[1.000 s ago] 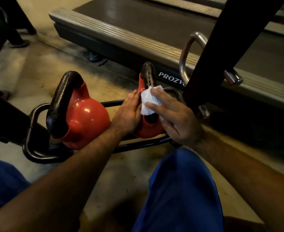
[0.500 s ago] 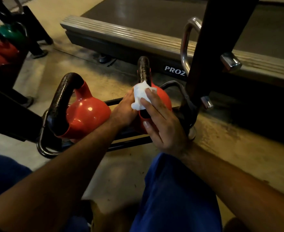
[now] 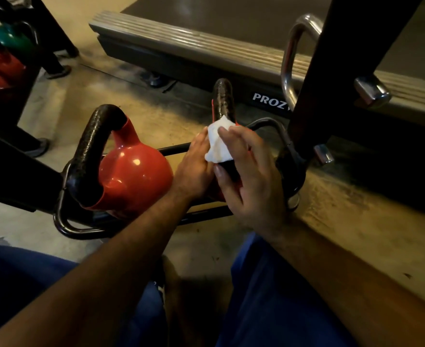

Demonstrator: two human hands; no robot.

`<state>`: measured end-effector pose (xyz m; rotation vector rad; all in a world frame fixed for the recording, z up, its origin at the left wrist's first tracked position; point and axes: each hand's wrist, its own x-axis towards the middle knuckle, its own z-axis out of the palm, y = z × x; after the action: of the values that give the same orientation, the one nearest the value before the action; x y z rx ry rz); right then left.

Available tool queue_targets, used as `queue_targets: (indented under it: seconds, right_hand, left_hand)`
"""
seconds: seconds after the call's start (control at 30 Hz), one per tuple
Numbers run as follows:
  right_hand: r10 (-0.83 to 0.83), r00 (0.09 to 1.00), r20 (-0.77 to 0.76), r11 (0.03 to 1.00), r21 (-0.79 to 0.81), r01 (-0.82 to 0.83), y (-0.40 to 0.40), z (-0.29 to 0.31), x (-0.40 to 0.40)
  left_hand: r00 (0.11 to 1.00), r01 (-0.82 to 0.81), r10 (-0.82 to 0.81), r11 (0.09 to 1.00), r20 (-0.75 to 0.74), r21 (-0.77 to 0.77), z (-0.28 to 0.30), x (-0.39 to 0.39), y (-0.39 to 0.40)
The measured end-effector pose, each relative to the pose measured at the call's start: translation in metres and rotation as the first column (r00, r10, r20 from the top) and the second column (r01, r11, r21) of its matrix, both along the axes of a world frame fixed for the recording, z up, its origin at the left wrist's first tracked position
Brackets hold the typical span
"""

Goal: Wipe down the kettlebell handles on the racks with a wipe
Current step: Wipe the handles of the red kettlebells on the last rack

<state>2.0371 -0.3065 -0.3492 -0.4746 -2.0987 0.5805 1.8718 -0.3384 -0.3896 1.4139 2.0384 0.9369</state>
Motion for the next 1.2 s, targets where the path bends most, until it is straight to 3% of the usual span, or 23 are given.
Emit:
queue_targets:
  seconds: [0.1, 0.17, 0.33, 0.73, 0.87, 1.03, 1.2]
  right_hand:
    - [-0.014, 0.998, 0.067, 0.999, 0.052, 0.010, 0.002, 0.004, -0.009]
    - [0.015, 0.997, 0.070, 0.998, 0.052, -0.018, 0.002, 0.001, -0.010]
    - [0.086, 0.995, -0.043, 0.996, -0.020, -0.087, 0.012, -0.005, -0.005]
    - [0.161, 0.986, -0.039, 0.985, 0.063, -0.159, 0.009, -0.019, 0.016]
    - [0.119, 0.993, -0.016, 0.991, 0.061, -0.118, 0.012, -0.011, 0.008]
    - [0.062, 0.991, 0.117, 0.985, 0.155, -0.080, 0.008, -0.009, 0.002]
    - [0.076, 0.997, -0.004, 0.995, 0.060, -0.076, 0.017, -0.008, 0.006]
  left_hand:
    - [0.998, 0.000, 0.003, 0.999, -0.069, 0.045, -0.009, -0.007, 0.005]
    - [0.999, -0.010, 0.012, 0.998, -0.039, 0.064, -0.004, -0.003, 0.003]
    - [1.000, -0.023, 0.023, 0.986, -0.002, 0.165, -0.003, 0.001, 0.000]
    - [0.998, -0.058, 0.056, 0.997, -0.039, -0.046, -0.006, -0.005, 0.001]
    - [0.998, -0.046, 0.048, 0.998, 0.049, -0.030, -0.004, -0.007, 0.002]
    - [0.999, -0.033, 0.031, 0.998, 0.039, 0.057, 0.011, 0.004, 0.005]
    - [0.996, -0.082, 0.080, 0.995, -0.023, -0.050, 0.002, 0.001, -0.001]
